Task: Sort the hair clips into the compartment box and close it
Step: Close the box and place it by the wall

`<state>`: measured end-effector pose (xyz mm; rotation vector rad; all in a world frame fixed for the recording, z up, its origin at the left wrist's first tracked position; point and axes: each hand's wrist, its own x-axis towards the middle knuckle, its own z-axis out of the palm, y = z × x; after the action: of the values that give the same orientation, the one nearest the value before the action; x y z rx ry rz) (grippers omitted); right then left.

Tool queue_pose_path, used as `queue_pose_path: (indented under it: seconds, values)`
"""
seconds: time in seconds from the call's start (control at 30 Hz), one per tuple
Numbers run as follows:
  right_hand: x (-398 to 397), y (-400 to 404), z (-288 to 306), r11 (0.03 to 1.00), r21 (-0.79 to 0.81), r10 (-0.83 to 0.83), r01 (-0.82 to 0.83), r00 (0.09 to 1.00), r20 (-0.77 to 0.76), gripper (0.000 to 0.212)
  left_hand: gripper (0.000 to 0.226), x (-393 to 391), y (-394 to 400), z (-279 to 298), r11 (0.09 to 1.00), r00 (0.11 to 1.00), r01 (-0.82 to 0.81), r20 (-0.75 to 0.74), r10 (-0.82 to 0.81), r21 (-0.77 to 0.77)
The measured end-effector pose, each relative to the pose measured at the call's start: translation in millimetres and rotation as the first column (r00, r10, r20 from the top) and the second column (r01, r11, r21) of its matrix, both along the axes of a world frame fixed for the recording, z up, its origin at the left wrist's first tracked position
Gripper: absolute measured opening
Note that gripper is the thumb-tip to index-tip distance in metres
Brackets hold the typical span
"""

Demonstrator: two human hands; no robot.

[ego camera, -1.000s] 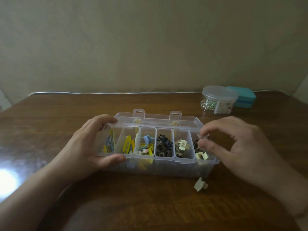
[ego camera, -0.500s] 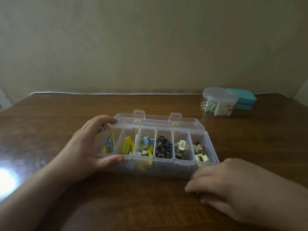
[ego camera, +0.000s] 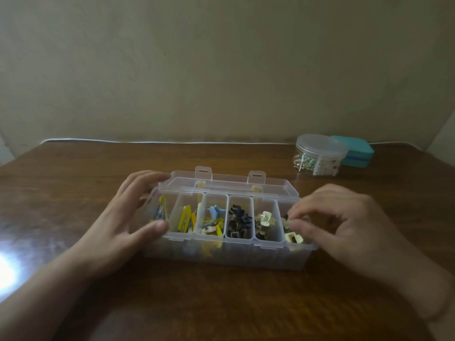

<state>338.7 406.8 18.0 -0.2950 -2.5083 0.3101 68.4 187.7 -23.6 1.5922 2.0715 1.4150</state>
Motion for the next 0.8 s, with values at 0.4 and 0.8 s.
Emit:
queue_pose_path:
  seconds: [0.4,0.8]
  values:
    - [-12.7,28.4,-12.5,0.331,-0.937,-0.04,-0.116,0.99,-0.137,0.063,0.104,9.1,13.3,11.4,0.991,0.635,-0.068,0.771,-0.048,0.118]
    - [-2.1,-0.9,1.8,0.841,-0.521,0.106,-0.148,0.988,-0.111,0.047,0.029,10.5,10.6,9.5,0.98,0.98,-0.051,0.198,0.012,0.192]
